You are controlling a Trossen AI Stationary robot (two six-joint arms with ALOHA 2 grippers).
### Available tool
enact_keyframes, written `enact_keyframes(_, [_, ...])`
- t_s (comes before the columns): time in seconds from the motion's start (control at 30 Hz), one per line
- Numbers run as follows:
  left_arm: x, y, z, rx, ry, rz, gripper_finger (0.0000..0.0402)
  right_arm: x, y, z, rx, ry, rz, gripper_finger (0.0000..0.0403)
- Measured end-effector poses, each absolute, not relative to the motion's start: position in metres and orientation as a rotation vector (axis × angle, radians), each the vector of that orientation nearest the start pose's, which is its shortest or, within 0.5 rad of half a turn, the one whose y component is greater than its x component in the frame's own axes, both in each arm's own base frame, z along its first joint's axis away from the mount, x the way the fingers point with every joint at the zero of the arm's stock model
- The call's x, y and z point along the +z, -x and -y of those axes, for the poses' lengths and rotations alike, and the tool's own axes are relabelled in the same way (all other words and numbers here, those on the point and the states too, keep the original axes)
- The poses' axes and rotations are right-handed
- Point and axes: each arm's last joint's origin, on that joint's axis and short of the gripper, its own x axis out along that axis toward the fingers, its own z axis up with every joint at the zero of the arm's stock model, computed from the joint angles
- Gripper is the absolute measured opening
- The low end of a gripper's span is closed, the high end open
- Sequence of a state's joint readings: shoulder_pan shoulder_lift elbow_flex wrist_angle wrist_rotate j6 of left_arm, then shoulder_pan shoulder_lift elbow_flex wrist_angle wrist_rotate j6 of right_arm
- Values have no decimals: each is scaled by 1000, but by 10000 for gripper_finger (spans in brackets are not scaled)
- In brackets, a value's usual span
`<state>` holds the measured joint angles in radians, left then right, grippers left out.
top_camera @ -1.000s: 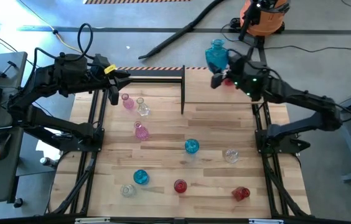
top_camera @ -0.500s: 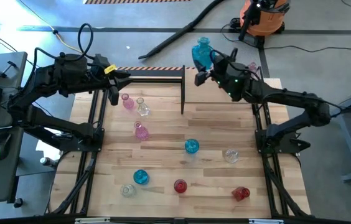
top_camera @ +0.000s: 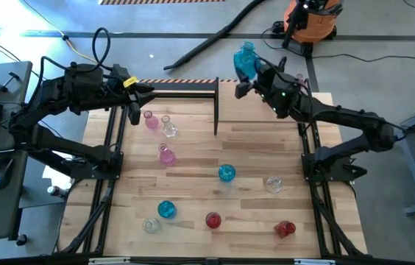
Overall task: Sort vases onto shelf
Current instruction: Put the top left blue vase on the shelf
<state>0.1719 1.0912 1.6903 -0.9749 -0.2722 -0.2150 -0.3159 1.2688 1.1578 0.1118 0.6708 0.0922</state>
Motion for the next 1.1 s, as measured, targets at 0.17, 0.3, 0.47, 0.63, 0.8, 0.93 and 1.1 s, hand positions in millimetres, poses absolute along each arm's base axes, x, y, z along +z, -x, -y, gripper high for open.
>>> enact_keyframes(0.17, [490, -152, -34, 480, 197, -327, 113, 374, -233, 98, -976, -114, 130, 269])
enact_keyframes(0.3, [490, -153, -35, 484, 206, -323, 113, 365, -218, 92, -972, -88, 128, 269])
enact_keyframes(0.47, [490, -154, -35, 484, 208, -321, 113, 344, -207, 89, -964, -93, 171, 269])
enact_keyframes(0.63, [489, -157, -35, 485, 207, -328, 113, 318, -202, 86, -933, -96, 240, 269])
enact_keyframes(0.8, [488, -159, -36, 485, 206, -335, 113, 298, -199, 85, -912, -97, 263, 269])
enact_keyframes(0.93, [488, -161, -36, 486, 206, -340, 113, 288, -198, 84, -904, -70, 230, 269])
enact_keyframes(1.1, [487, -163, -36, 486, 206, -346, 113, 282, -199, 84, -879, -61, 208, 269])
